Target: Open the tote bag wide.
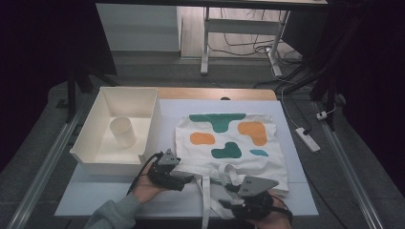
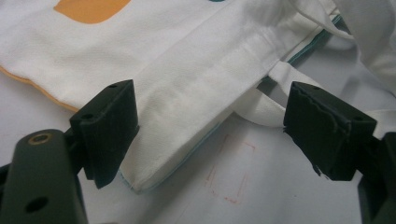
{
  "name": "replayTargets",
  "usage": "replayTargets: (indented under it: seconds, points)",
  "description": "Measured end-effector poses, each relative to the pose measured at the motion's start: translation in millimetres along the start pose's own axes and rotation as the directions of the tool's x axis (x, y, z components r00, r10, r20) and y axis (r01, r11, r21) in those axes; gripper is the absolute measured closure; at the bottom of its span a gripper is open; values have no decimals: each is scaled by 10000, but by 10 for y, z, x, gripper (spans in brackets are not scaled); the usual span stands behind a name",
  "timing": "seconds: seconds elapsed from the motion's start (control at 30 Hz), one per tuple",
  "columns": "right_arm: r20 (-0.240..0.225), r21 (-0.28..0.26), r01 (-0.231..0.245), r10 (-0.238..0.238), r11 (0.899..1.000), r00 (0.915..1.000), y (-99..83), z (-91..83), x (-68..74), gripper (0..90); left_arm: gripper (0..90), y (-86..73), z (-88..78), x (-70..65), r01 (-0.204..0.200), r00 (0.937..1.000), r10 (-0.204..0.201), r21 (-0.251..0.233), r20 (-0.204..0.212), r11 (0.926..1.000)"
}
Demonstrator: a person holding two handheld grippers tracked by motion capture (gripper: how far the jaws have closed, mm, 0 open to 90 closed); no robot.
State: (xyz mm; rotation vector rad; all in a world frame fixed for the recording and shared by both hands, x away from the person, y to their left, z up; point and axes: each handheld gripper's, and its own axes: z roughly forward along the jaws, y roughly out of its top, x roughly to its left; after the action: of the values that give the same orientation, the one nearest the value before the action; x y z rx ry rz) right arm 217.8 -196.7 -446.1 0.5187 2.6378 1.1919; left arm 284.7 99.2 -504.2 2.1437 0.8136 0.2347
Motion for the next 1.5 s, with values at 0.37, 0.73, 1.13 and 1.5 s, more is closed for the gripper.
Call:
replayTargets:
  seconds: [0.37, 0.73, 1.13, 1.5]
  points:
    - [-91, 1888, -1193, 1232, 9747, 9923, -119, 783, 95, 332, 179, -2, -6, -4, -34, 10000, 34, 11, -3, 10000]
    - [478, 2071, -452, 360, 9773, 9982, -159, 929, 239, 588, 179, -4, -2, -11, -49, 10000, 49, 22, -12, 10000]
    - [202, 994, -58, 38, 9950, 9998, -46, 573, 150, 847, 179, -16, -10, 6, -53, 10000, 54, 47, -64, 10000]
    - [1760, -834, -496, 637, 9953, 9823, 261, 5, -497, 851, 180, -8, -9, 6, -7, 9999, 7, 5, -100, 10000]
